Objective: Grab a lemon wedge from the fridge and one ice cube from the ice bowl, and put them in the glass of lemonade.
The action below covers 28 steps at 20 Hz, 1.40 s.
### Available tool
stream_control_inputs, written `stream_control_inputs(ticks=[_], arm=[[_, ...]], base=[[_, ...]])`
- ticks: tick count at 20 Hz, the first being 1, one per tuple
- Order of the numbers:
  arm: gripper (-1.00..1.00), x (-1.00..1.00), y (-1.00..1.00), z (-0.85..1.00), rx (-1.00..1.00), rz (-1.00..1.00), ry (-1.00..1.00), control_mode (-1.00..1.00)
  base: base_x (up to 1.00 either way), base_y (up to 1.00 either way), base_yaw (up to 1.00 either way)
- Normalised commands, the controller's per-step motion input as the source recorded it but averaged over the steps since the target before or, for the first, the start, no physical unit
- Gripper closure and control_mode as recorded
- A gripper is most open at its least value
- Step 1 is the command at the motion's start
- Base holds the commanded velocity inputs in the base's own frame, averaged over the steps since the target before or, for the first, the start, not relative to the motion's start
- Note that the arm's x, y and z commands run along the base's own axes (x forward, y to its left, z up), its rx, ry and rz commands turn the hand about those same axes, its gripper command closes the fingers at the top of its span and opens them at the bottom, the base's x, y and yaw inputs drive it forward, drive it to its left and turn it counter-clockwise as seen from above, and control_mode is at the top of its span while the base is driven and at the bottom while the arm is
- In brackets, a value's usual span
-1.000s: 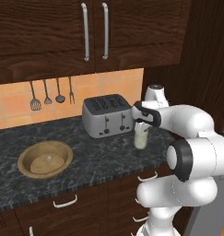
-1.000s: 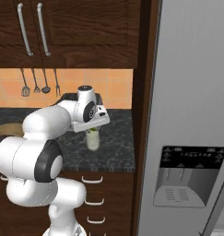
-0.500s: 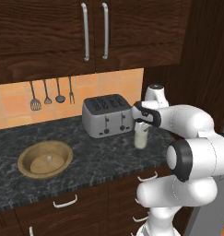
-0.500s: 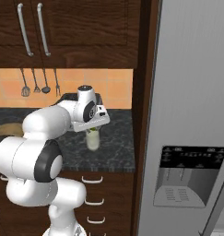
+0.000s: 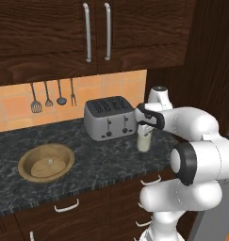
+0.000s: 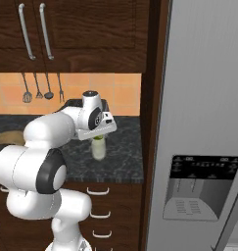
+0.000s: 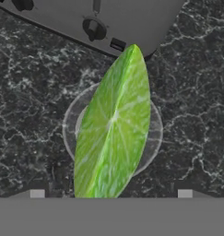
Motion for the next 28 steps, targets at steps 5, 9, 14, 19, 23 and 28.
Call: stream_control_inputs(ticks=[5,9,14,19,23,28], arm=[[-1.0,-0.19,0.0,0.43,0.03,0.0,0.0,-1.0],[-1.0,-0.25,0.0,0.25,0.06,0.0,0.0,-1.0],[-1.0,-0.36,0.01,0.14,0.01,0.0,-0.09,-1.0],[-1.0,-0.53,0.16,0.03,0.01,0.0,-0.09,-1.0],[-1.0,-1.0,0.08,0.42,0.0,-0.05,-0.1,-1.0],[-1.0,-0.57,0.13,0.96,-0.07,-0.17,0.18,-1.0]], base=[[0.0,0.0,0.0],[0.0,0.0,0.0],[0.0,0.0,0.0],[0.0,0.0,0.0],[0.0,0.0,0.0],[0.0,0.0,0.0]])
